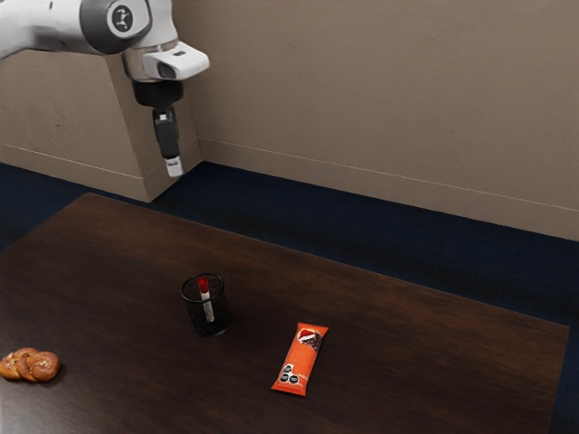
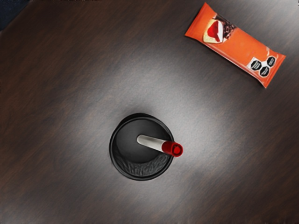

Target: Take the marker out of the pen holder and place it to the left of the pen holder.

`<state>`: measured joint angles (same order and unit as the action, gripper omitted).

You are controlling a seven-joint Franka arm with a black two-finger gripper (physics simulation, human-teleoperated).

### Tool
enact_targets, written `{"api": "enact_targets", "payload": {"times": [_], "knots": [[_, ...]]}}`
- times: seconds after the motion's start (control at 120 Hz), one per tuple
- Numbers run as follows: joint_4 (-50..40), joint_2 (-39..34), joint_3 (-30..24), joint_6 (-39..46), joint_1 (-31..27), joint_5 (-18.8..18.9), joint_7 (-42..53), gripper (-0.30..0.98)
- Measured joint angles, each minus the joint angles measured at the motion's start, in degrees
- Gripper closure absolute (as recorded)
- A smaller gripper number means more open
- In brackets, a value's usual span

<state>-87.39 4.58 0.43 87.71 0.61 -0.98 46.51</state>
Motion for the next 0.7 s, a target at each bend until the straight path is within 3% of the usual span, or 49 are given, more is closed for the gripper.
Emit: {"api": "enact_targets", "payload": {"times": [0.25,0.558,0.7], "knots": [[-1.61,-0.69,-0.21,0.27,0.52,0.44,1.94,0.00],[-30.42,-9.64,-4.19,17.72,2.17,8.16,3.59,0.00],[-34.74,-6.92,-4.45,25.95,1.70,8.12,4.07,0.00]]}}
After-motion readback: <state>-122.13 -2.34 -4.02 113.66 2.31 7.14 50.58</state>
